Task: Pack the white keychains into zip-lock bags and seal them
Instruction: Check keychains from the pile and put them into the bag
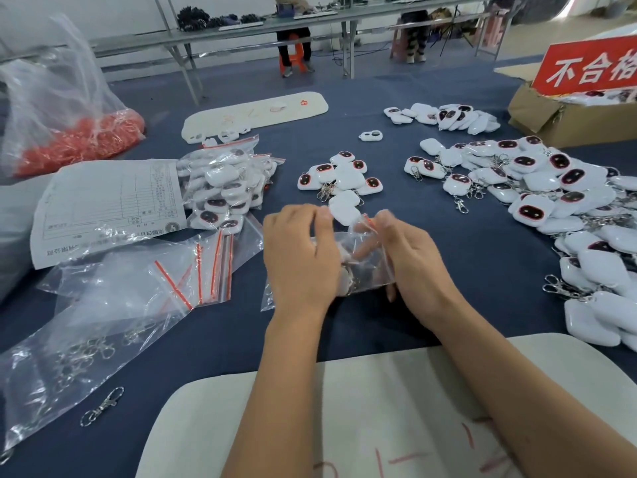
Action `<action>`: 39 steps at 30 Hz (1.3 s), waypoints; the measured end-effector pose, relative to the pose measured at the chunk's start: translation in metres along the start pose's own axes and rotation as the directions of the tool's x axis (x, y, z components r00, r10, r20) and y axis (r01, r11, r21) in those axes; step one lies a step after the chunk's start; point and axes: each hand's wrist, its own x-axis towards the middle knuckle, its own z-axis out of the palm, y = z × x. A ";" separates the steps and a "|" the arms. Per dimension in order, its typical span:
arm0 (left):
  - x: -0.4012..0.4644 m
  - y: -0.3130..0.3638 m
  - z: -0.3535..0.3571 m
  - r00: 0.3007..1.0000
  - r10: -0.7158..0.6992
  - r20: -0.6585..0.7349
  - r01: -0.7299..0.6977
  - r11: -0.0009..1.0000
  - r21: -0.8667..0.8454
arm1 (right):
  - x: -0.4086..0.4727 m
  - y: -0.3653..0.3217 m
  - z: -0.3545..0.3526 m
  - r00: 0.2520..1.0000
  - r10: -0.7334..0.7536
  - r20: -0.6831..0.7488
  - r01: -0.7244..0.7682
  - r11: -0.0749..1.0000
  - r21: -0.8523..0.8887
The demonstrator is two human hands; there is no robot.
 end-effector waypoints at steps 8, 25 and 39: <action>0.004 -0.015 -0.007 0.971 -0.105 0.216 0.085 0.991 0.100 | 0.004 0.007 0.001 0.996 -0.094 -0.001 0.094 0.993 -0.069; 0.003 -0.004 -0.014 0.699 -0.074 0.711 0.441 0.828 -0.347 | 0.010 0.006 -0.006 0.952 -0.064 -0.301 0.182 0.906 0.382; 0.002 -0.004 -0.011 0.720 -0.366 0.590 0.641 0.678 -0.361 | 0.011 0.011 -0.006 0.982 0.039 -0.186 -0.024 0.996 0.082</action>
